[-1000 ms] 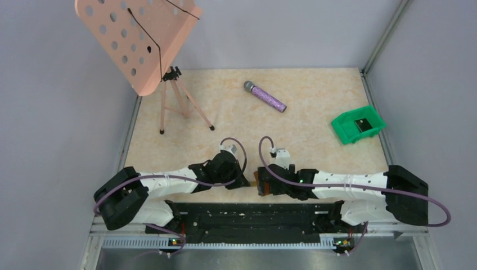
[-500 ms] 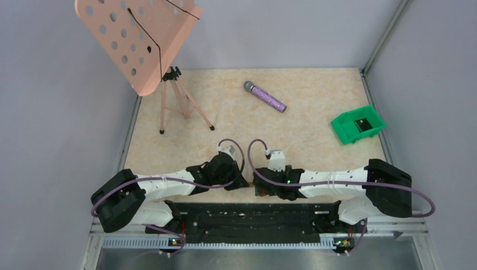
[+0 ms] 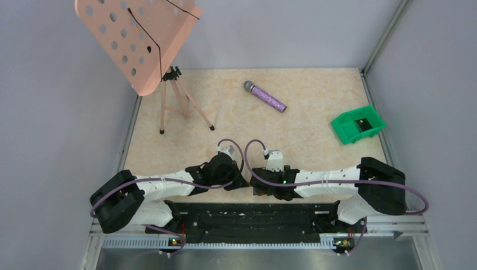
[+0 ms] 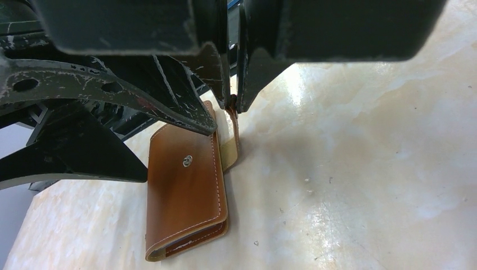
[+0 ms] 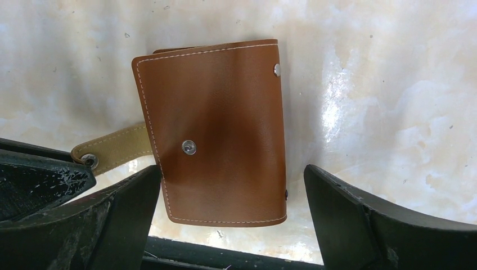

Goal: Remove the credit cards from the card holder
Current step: Open the card holder at the center of the board.

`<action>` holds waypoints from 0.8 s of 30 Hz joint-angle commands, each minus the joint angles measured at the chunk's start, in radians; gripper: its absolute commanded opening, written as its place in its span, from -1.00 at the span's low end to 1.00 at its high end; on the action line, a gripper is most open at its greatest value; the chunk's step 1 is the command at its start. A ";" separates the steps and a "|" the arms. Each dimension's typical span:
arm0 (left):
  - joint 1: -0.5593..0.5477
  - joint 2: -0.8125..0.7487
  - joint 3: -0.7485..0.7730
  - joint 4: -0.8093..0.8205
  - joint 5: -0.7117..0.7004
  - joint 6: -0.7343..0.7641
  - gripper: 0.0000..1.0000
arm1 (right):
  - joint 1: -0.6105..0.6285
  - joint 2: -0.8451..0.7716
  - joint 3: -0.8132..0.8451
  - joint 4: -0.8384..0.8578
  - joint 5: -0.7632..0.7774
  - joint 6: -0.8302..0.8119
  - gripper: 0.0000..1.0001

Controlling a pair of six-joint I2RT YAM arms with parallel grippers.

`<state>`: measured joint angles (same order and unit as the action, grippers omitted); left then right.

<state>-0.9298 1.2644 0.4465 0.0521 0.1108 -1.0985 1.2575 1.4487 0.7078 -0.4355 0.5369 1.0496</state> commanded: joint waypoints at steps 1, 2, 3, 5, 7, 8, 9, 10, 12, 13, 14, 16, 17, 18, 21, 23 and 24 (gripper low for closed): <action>0.001 -0.014 -0.014 0.041 -0.011 -0.002 -1.00 | 0.020 0.018 0.025 -0.016 0.049 0.026 0.97; 0.001 -0.017 -0.015 0.042 -0.011 -0.003 -1.00 | 0.027 0.020 0.032 -0.018 0.054 0.021 0.98; 0.001 -0.020 -0.015 0.041 -0.012 -0.002 -1.00 | 0.034 0.021 0.038 -0.020 0.060 0.015 0.98; 0.000 -0.023 -0.014 0.033 -0.016 -0.001 -1.00 | 0.051 0.025 0.055 -0.037 0.082 0.024 0.98; 0.001 -0.023 -0.010 0.028 -0.016 -0.001 -1.00 | 0.058 0.026 0.064 -0.041 0.085 0.025 0.98; 0.001 -0.024 -0.009 0.028 -0.017 -0.002 -1.00 | 0.060 0.030 0.068 -0.047 0.088 0.024 0.98; 0.001 -0.023 -0.007 0.028 -0.016 -0.003 -1.00 | 0.062 0.035 0.074 -0.057 0.096 0.028 0.98; 0.001 -0.024 -0.005 0.028 -0.014 -0.003 -1.00 | 0.064 0.041 0.079 -0.073 0.105 0.035 0.98; 0.001 -0.023 -0.003 0.026 -0.013 -0.003 -1.00 | 0.067 0.051 0.085 -0.099 0.126 0.052 0.98; 0.001 -0.023 -0.001 0.025 -0.012 -0.004 -1.00 | 0.068 0.053 0.084 -0.102 0.132 0.054 0.97; 0.002 -0.023 0.000 0.025 -0.011 -0.004 -1.00 | 0.069 0.053 0.084 -0.103 0.134 0.054 0.97; 0.001 -0.022 0.002 0.024 -0.010 -0.006 -1.00 | 0.069 0.057 0.087 -0.103 0.140 0.051 0.96; 0.001 -0.020 0.004 0.025 -0.007 -0.006 -1.00 | 0.069 0.059 0.088 -0.102 0.140 0.049 0.94; 0.001 -0.017 0.006 0.025 -0.005 -0.005 -1.00 | 0.069 0.061 0.088 -0.103 0.141 0.049 0.93; 0.002 -0.008 0.011 0.025 0.002 -0.005 -1.00 | 0.068 0.060 0.082 -0.090 0.141 0.044 0.90; 0.002 -0.002 0.014 0.023 0.003 -0.003 -1.00 | 0.069 0.057 0.079 -0.075 0.136 0.032 0.87; 0.001 0.001 0.014 0.021 0.003 -0.002 -1.00 | 0.068 0.057 0.080 -0.072 0.135 0.025 0.86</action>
<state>-0.9298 1.2652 0.4408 0.0528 0.1131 -1.1011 1.3136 1.5009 0.7559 -0.5125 0.6353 1.0851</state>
